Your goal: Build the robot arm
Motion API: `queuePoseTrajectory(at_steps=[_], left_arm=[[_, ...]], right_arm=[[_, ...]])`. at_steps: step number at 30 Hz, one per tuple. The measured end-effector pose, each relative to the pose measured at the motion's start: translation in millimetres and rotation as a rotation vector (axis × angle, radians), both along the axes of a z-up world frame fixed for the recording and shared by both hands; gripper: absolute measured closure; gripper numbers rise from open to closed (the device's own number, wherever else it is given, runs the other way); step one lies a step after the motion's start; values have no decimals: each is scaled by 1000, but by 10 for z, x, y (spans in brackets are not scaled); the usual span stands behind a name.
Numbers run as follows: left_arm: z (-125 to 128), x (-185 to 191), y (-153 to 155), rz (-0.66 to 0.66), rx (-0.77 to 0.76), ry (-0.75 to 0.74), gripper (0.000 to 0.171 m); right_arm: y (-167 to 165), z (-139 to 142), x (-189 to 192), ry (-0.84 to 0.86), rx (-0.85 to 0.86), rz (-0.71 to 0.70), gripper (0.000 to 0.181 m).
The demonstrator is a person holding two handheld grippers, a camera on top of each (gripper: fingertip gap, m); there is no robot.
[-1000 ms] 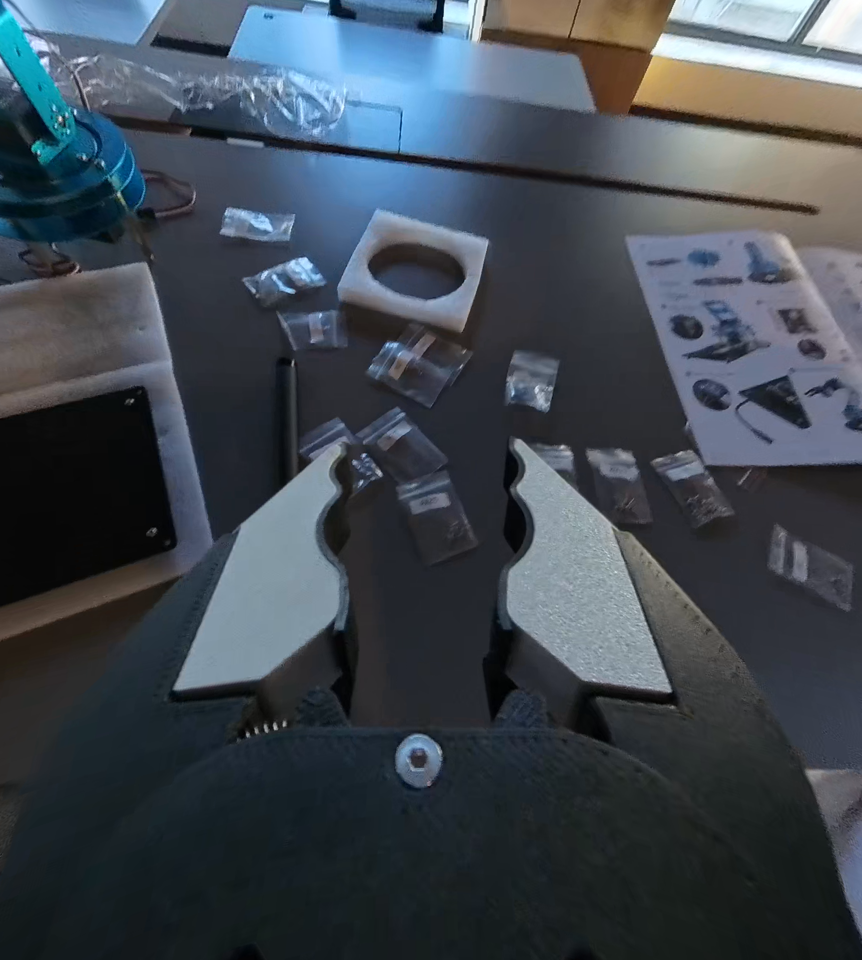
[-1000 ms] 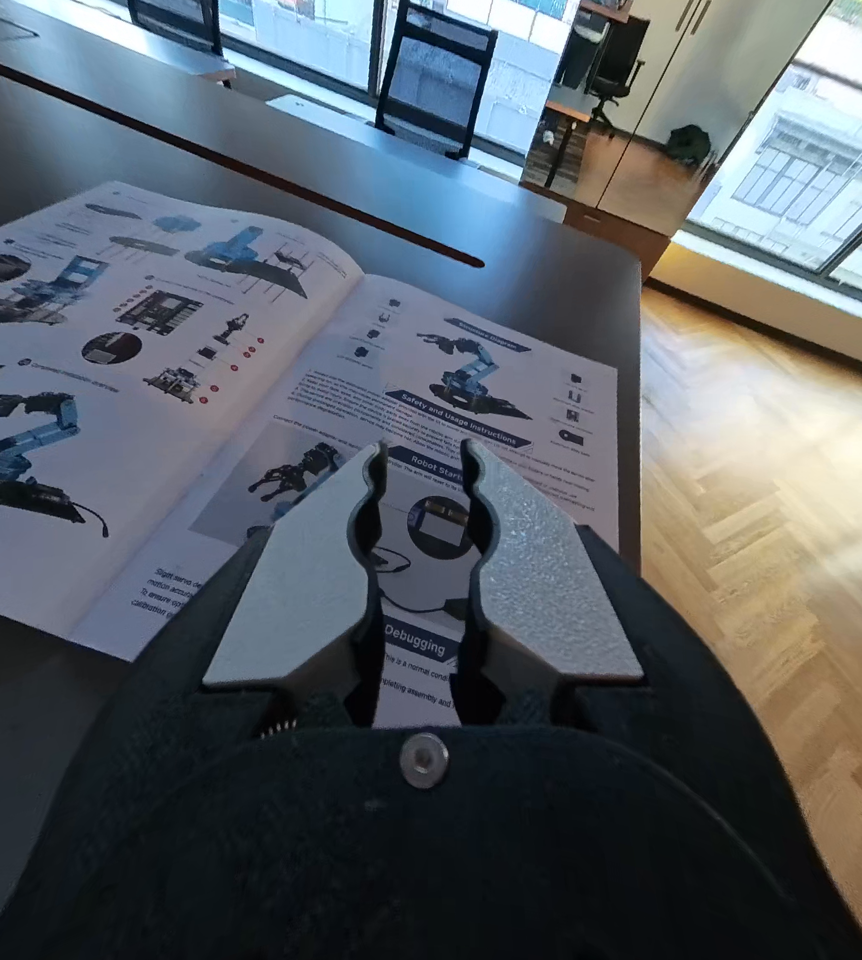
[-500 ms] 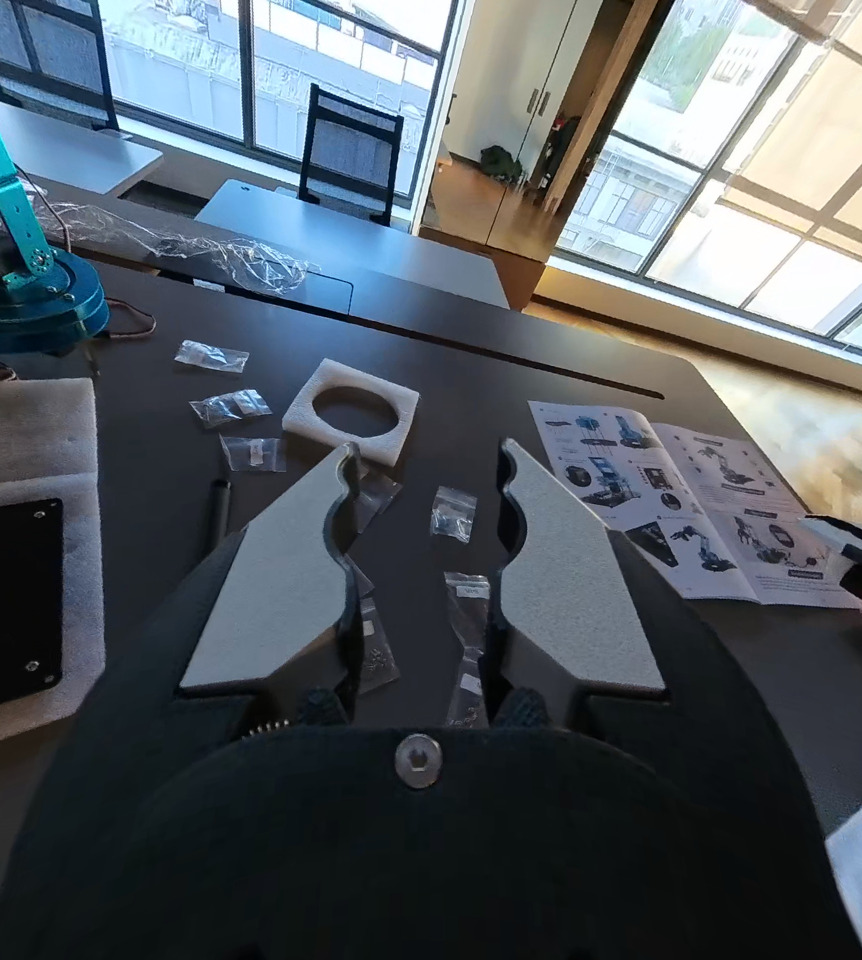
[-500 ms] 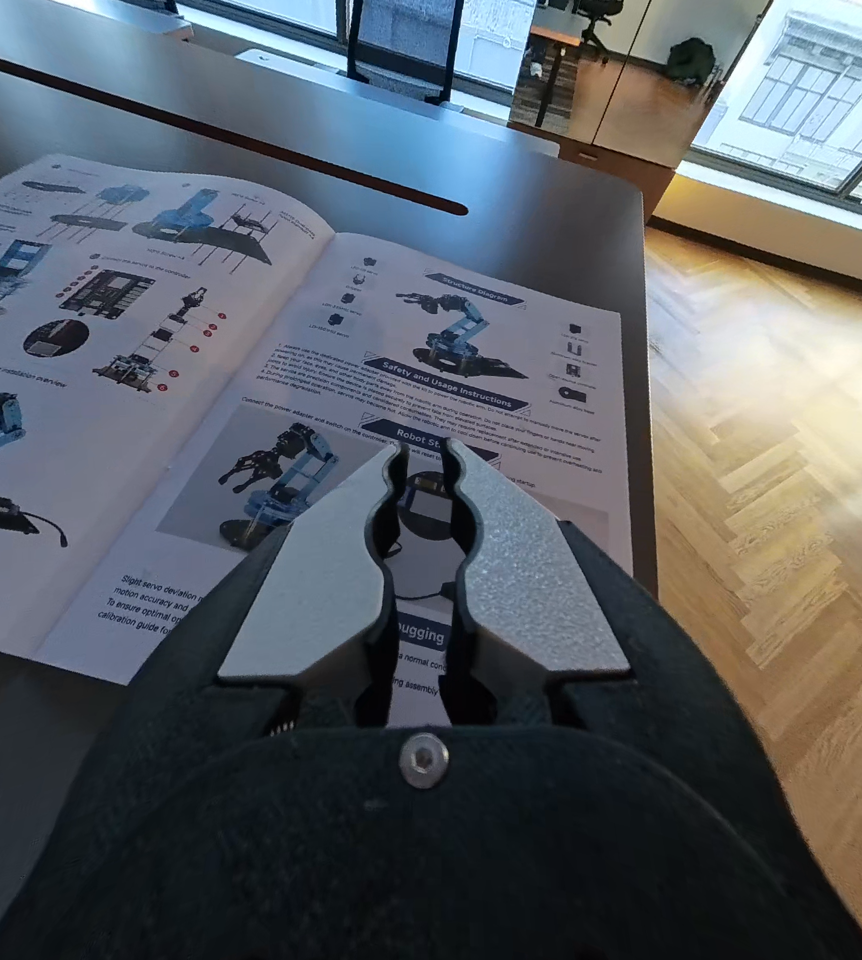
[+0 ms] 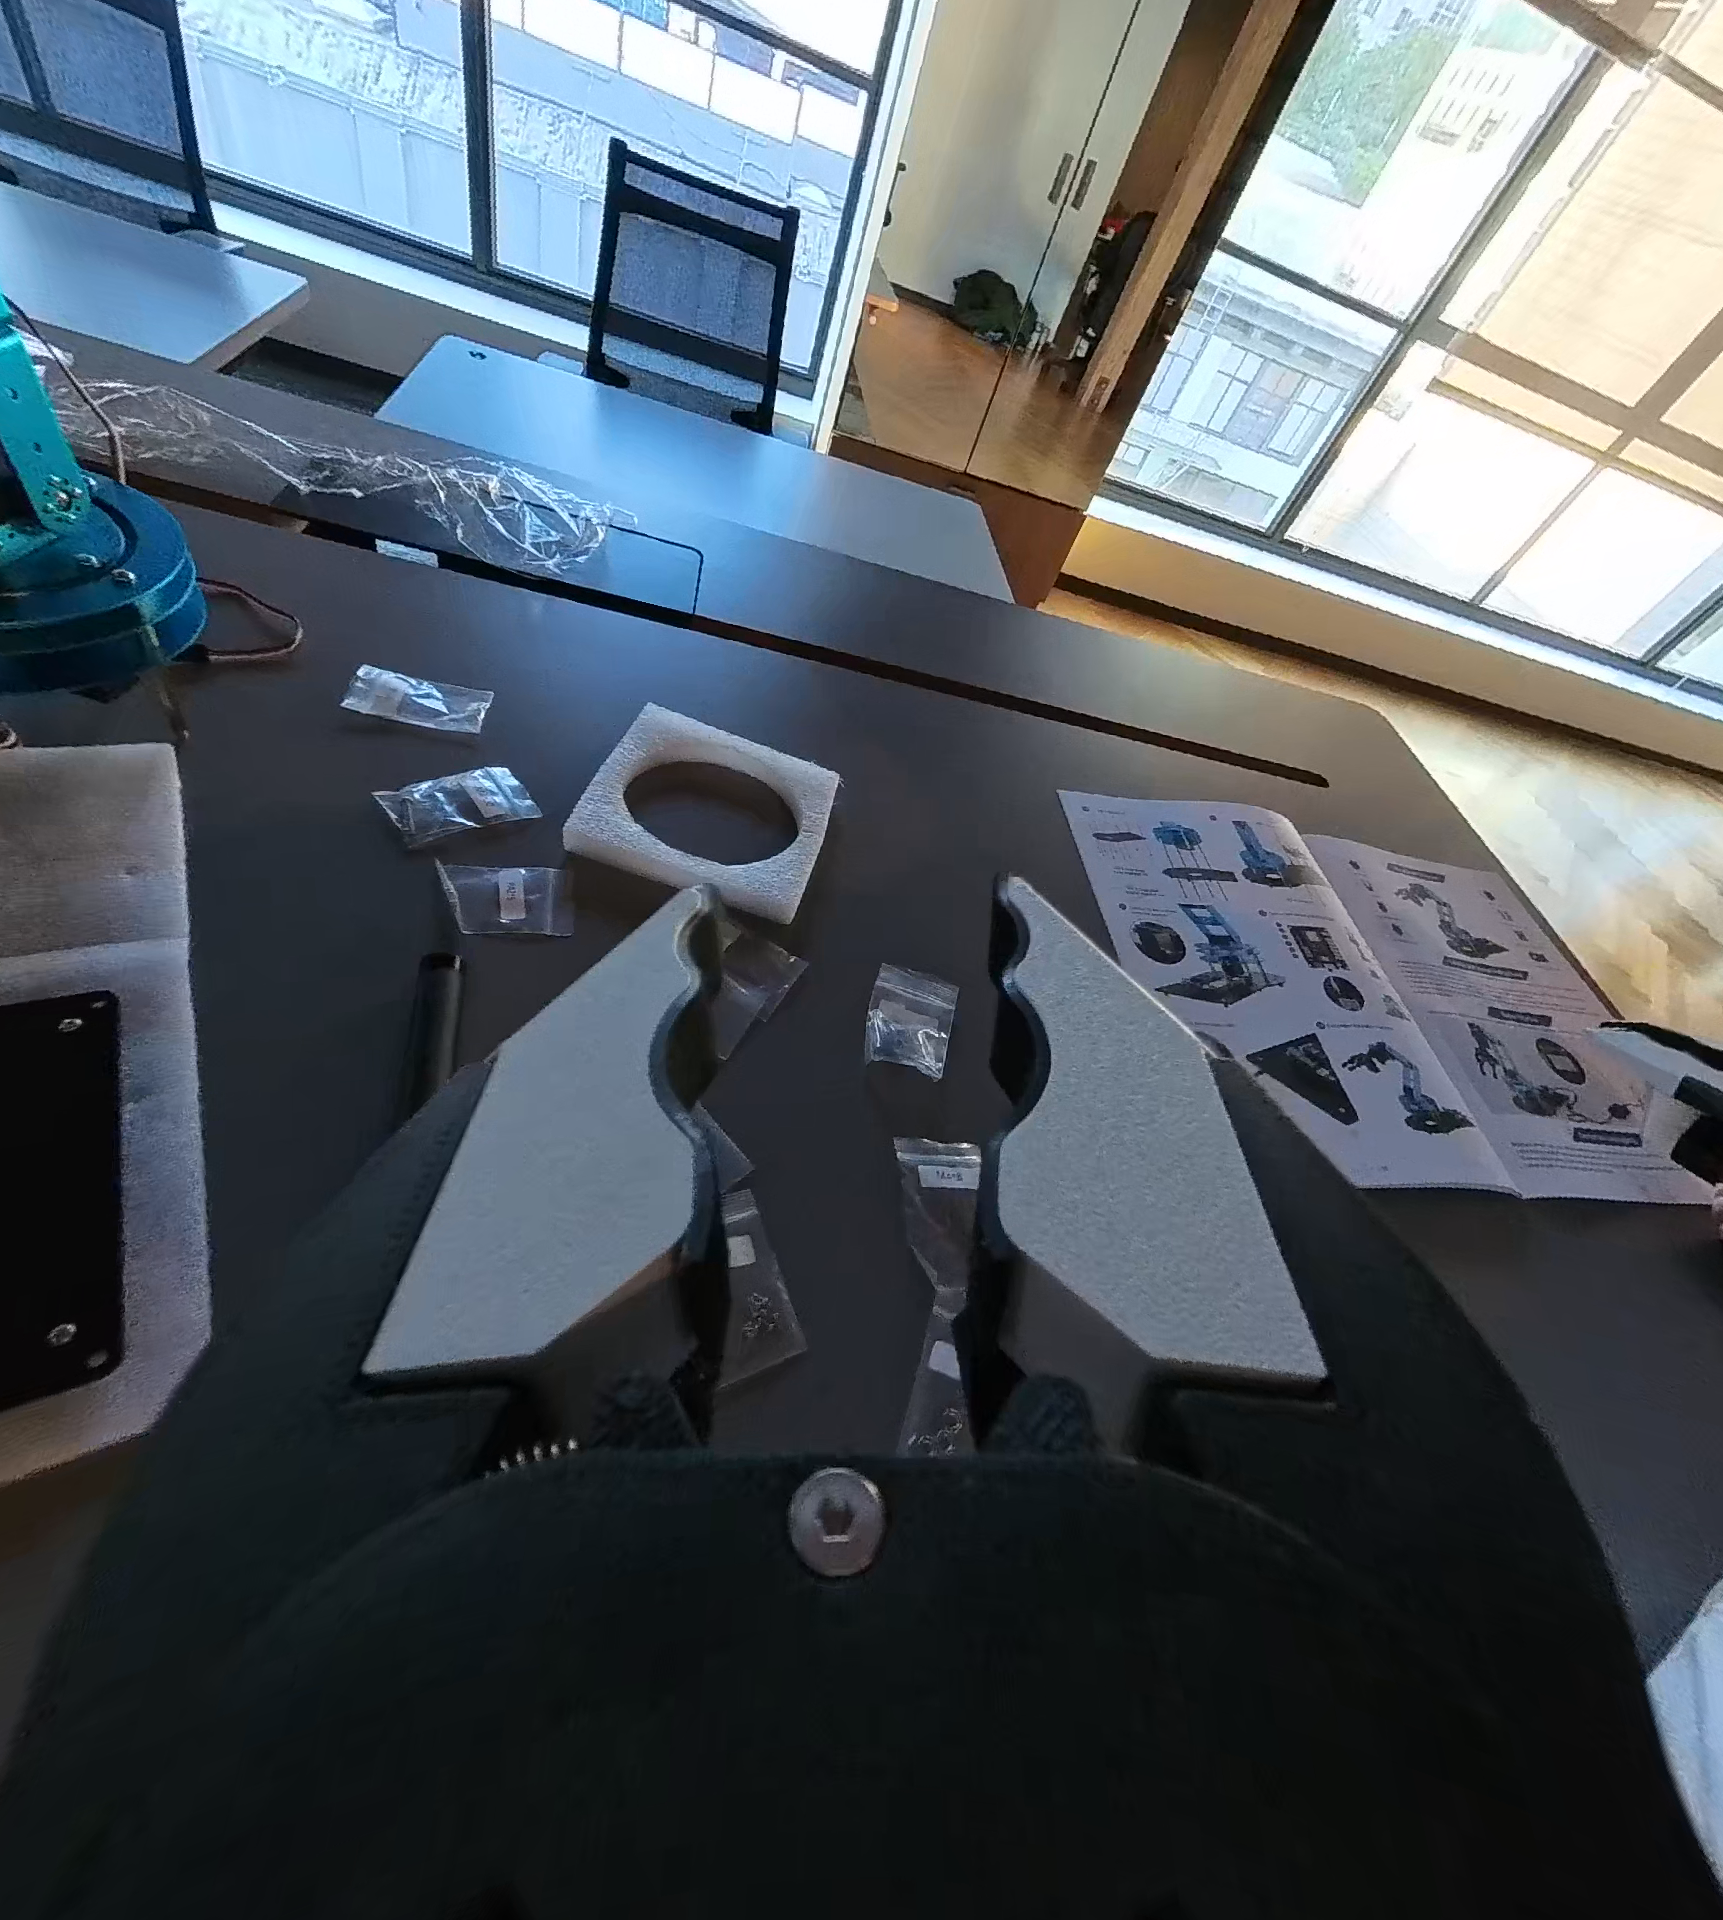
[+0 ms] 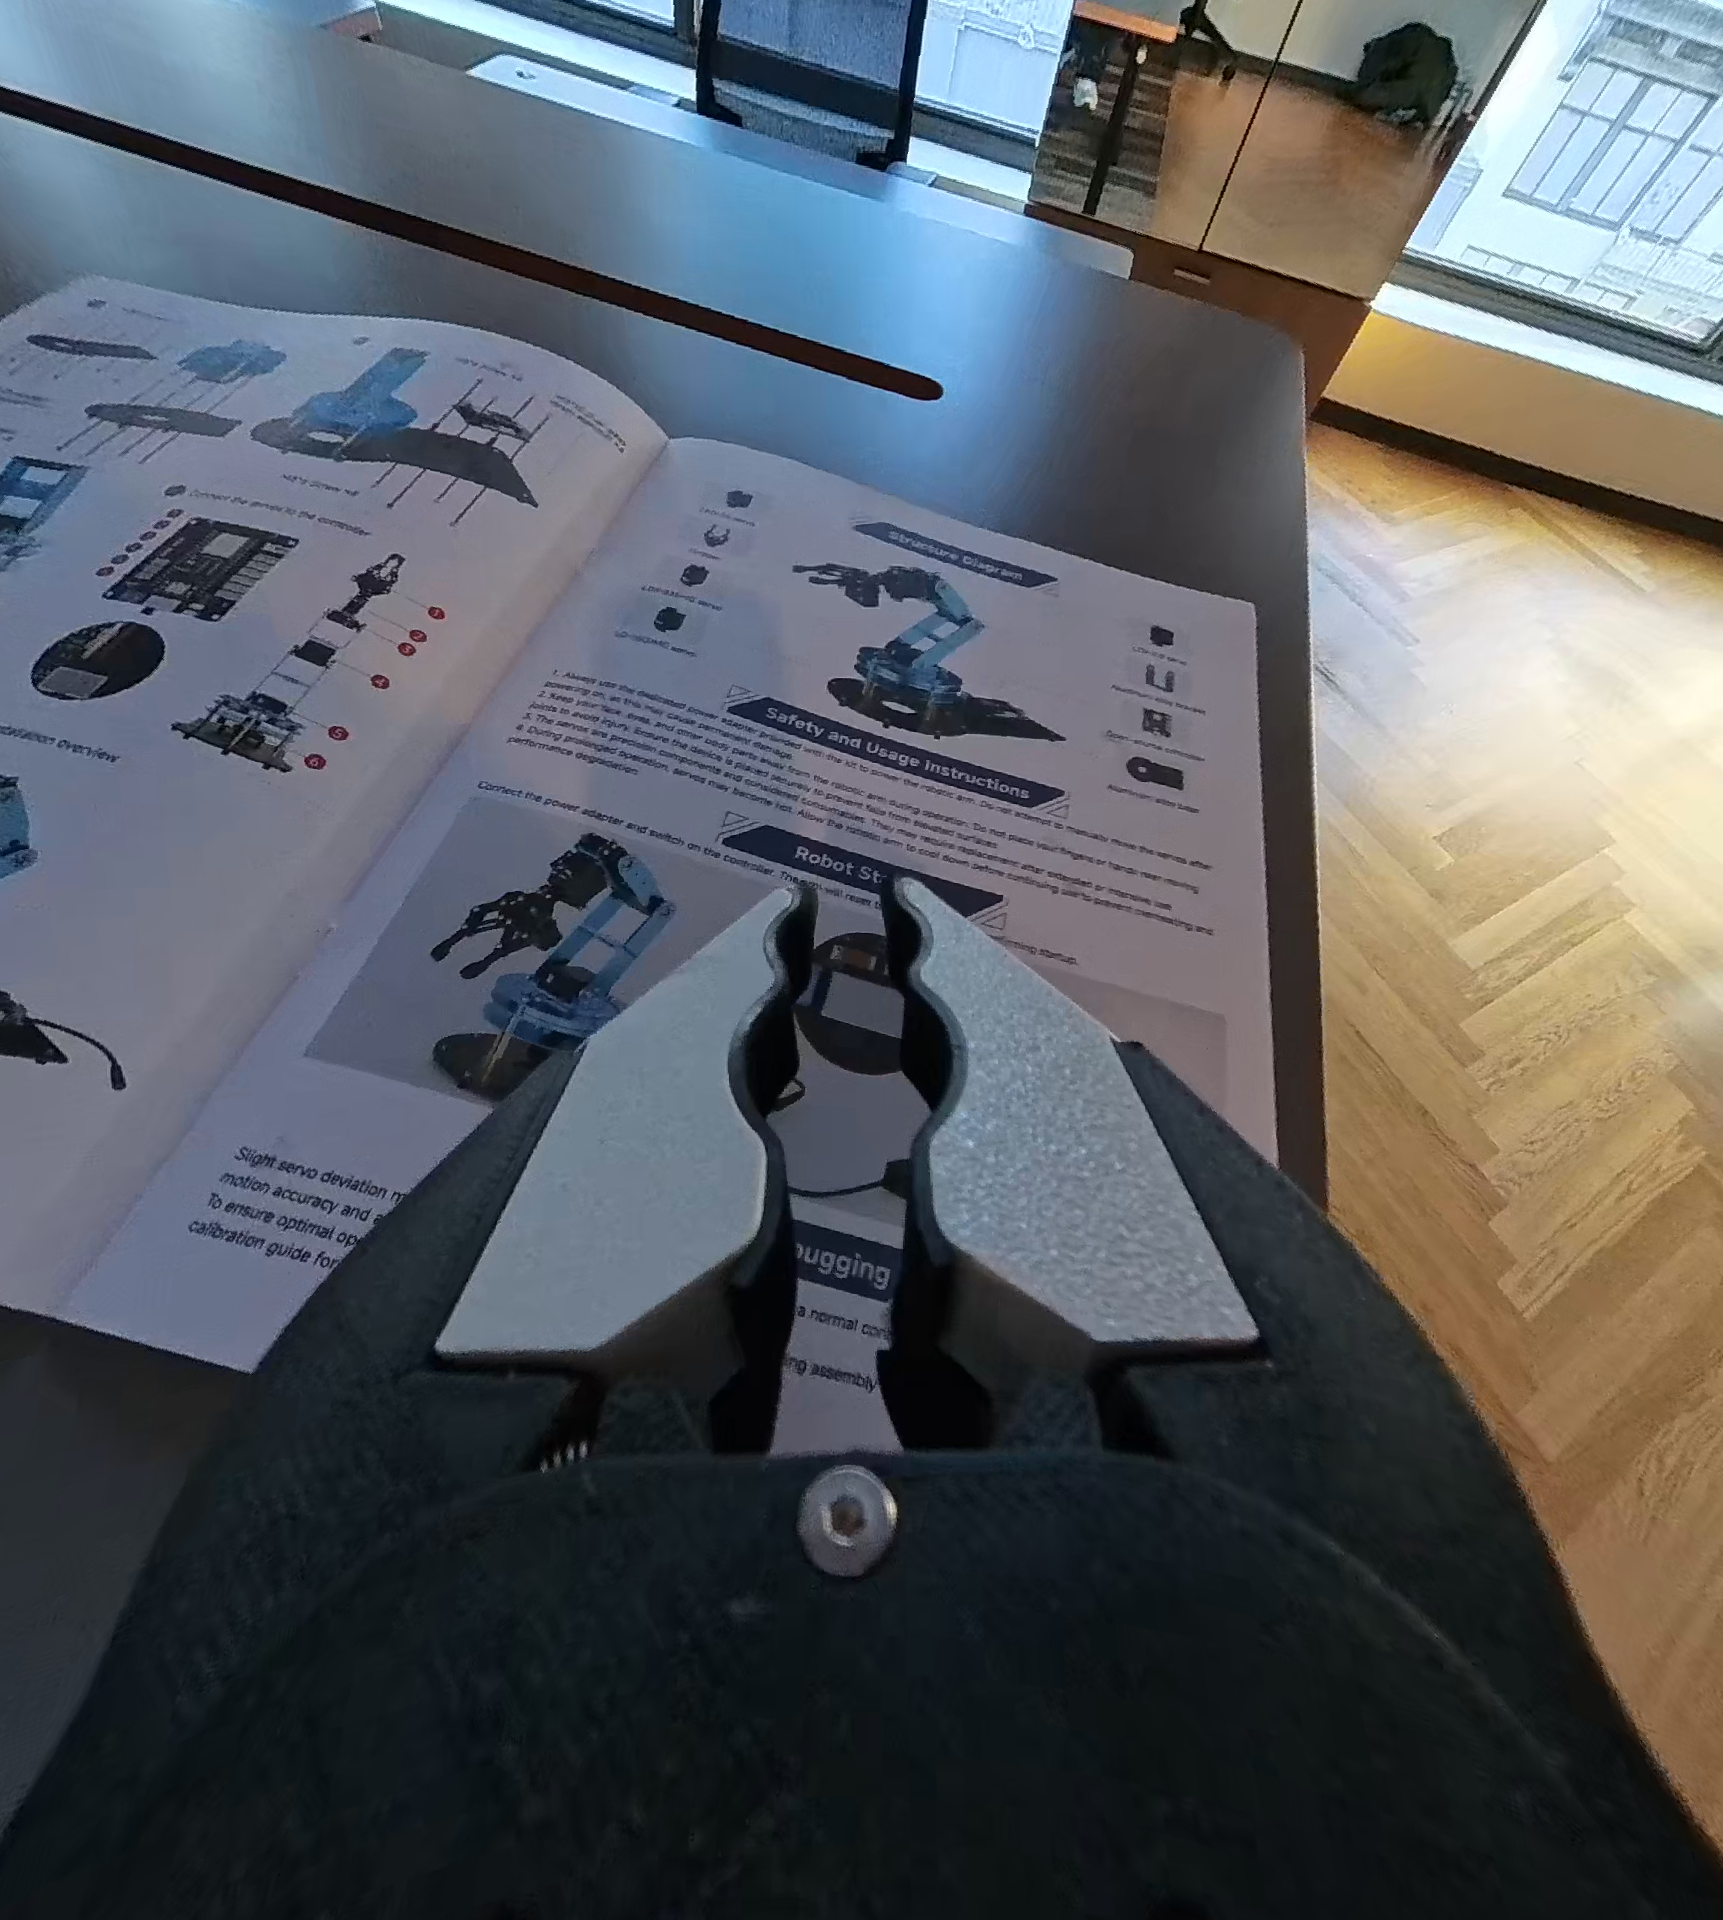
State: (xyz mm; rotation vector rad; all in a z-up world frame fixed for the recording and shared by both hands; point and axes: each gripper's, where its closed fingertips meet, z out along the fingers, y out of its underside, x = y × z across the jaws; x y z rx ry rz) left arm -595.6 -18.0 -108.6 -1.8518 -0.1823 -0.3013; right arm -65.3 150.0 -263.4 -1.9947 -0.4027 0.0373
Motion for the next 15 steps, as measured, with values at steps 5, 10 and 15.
queuePoseTrajectory(at_steps=[5, 10, 15], left_arm=[[26, -58, -51, 24, 9, 0, 123], [12, -77, -60, 35, 13, -11, 125], [-7, -78, -63, 39, 10, -10, 126]], right_arm=[[3, -29, -5, -6, -18, 4, 170], [3, -30, -8, -9, -17, 5, 170], [2, -35, -15, -16, -19, 8, 171]])
